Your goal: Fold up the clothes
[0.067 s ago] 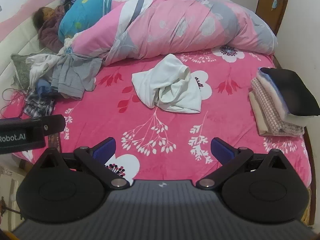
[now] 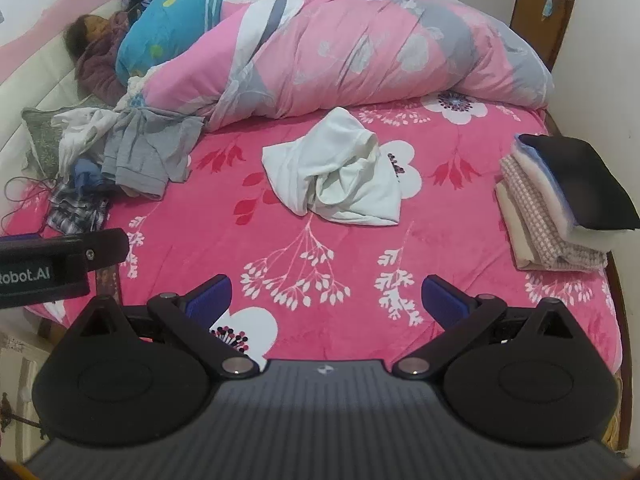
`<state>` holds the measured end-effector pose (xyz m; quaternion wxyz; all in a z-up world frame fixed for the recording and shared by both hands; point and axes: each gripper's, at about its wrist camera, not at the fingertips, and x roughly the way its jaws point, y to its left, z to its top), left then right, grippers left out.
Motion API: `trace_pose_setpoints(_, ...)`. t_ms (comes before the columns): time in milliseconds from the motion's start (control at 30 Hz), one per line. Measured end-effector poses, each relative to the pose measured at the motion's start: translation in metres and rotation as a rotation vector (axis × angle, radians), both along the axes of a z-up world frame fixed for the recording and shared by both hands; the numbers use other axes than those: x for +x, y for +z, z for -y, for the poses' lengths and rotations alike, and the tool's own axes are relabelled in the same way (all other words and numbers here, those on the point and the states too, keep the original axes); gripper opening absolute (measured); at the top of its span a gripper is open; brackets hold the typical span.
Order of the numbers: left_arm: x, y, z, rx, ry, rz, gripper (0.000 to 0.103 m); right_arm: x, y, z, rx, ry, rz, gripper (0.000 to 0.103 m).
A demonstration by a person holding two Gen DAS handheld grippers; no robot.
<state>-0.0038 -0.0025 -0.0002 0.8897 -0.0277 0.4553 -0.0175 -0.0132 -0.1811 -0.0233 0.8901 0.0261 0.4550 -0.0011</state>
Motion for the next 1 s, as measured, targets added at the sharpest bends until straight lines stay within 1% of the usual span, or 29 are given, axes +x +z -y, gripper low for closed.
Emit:
trace_pose_setpoints(100, -0.005, 0.0, 0.003, -0.002, -0.001, 0.003, 0.102, 0.001, 0.001, -0.002, -0.002, -0.001, -0.002, 0.102)
trace_pose_setpoints(133, -0.007, 0.0, 0.004, -0.002, -0.001, 0.004, 0.102, -0.002, 0.001, 0.006, 0.025, -0.01, 0.005, 0.102)
trace_pose_setpoints(300, -0.015, -0.001, 0.01, -0.005, -0.002, 0.008, 0.103, -0.013, 0.0, 0.012, -0.014, -0.023, 0.018, 0.102)
trace_pose_setpoints(433, -0.021, -0.001, 0.014, -0.006, 0.001, 0.011, 0.103, -0.014, 0.0, 0.016, -0.028, -0.031, -0.001, 0.102)
trace_pose_setpoints(567, -0.023, -0.001, 0.013, 0.003, 0.038, 0.0, 0.103, -0.019, 0.0, 0.017, -0.05, -0.028, -0.004, 0.102)
trace_pose_setpoints(767, -0.028, 0.003, 0.017, 0.033, 0.066, 0.015, 0.103, -0.018, 0.006, 0.023, -0.13, -0.056, 0.003, 0.102)
trace_pose_setpoints(867, -0.029, 0.004, 0.021, 0.062, 0.057, 0.022, 0.103, -0.017, 0.009, 0.029, -0.126, -0.081, -0.004, 0.102)
trace_pose_setpoints(1000, -0.029, 0.002, 0.023, 0.074, 0.055, 0.014, 0.103, -0.019, 0.006, 0.032, -0.13, -0.105, -0.029, 0.102)
